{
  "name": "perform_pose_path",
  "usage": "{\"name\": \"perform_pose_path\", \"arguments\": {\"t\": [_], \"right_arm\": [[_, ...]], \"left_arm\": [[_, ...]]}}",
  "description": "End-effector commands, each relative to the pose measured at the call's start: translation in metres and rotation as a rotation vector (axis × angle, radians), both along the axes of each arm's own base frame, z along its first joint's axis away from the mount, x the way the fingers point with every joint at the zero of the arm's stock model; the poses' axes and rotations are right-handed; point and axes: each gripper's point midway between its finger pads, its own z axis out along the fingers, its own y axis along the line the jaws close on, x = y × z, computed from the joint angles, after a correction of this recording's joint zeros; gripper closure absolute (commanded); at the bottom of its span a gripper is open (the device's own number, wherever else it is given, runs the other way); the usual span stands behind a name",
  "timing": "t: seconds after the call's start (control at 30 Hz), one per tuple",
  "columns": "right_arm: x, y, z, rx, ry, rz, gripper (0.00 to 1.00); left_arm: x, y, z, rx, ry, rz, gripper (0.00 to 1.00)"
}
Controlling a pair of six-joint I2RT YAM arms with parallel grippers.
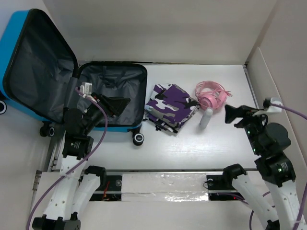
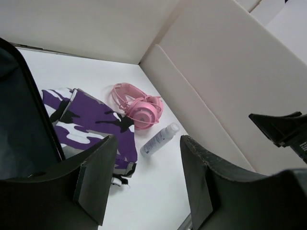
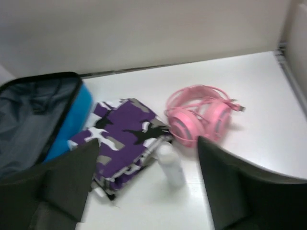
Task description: Pack the luggage
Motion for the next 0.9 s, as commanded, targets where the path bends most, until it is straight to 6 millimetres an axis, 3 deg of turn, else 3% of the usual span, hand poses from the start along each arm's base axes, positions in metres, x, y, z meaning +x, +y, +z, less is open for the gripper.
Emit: {"name": "perform_pose_path", "arguments": {"t": [0.0, 0.03, 0.07, 0.13, 0.17, 0.2, 0.23, 0.33, 0.4, 0.43, 0.47, 0.57, 0.67, 0.8, 0.83, 0.87], "right_arm": [[-0.016, -0.028, -0.034, 0.059, 0.081, -0.151, 0.30], [-0.018, -0.030, -0.043, 0.057, 0.099, -0.157, 0.84], [-0.020, -0.030, -0.046, 0.056, 0.107, -0.157, 1.00], [-0.024, -0.029, -0.055, 0.038, 0.142, -0.146, 1.00], [-0.024, -0.029, -0.057, 0.038, 0.152, -0.150, 1.00], [-0.024, -0.030, -0.059, 0.041, 0.164, -0.157, 1.00], [-0.022, -0.028, -0.060, 0.041, 0.171, -0.152, 0.76], [-0.017, -0.026, -0.066, 0.027, 0.196, -0.158, 0.26], [-0.008, -0.022, -0.078, 0.007, 0.248, -0.158, 0.14], [-0.006, -0.021, -0.080, -0.002, 0.264, -0.156, 0.08], [-0.003, -0.020, -0.084, -0.014, 0.283, -0.156, 0.06], [0.005, -0.016, -0.096, -0.029, 0.326, -0.155, 0.02], [0.015, -0.011, -0.101, -0.012, 0.321, -0.153, 0.01], [0.037, 0.003, -0.127, -0.012, 0.365, -0.130, 0.01], [0.045, 0.008, -0.143, -0.033, 0.410, -0.123, 0.01], [0.054, 0.012, -0.143, -0.033, 0.400, -0.114, 0.01]], "left_arm": [[-0.004, 0.001, 0.001, 0.027, -0.037, 0.002, 0.48], [-0.004, 0.001, -0.002, 0.032, -0.027, -0.001, 0.50], [-0.004, 0.002, -0.002, 0.037, -0.028, 0.005, 0.61], [-0.006, 0.001, -0.005, 0.046, -0.031, -0.002, 0.74], [-0.007, 0.002, -0.007, 0.049, -0.029, 0.001, 0.92], [-0.006, 0.004, -0.007, 0.056, -0.030, 0.019, 1.00], [-0.005, 0.007, -0.014, 0.079, -0.011, 0.036, 1.00], [-0.008, 0.016, -0.014, 0.130, -0.021, 0.083, 1.00], [-0.011, 0.020, -0.007, 0.161, -0.043, 0.103, 1.00], [-0.013, 0.022, -0.016, 0.183, -0.005, 0.109, 0.95], [-0.013, 0.025, -0.016, 0.210, -0.010, 0.119, 0.82], [-0.013, 0.029, -0.031, 0.237, 0.019, 0.137, 0.66], [-0.012, 0.030, -0.040, 0.237, 0.021, 0.148, 0.63], [-0.010, 0.029, -0.042, 0.237, 0.020, 0.139, 0.61], [-0.010, 0.029, -0.041, 0.245, 0.015, 0.138, 0.61], [-0.010, 0.029, -0.041, 0.247, 0.015, 0.139, 0.61]]}}
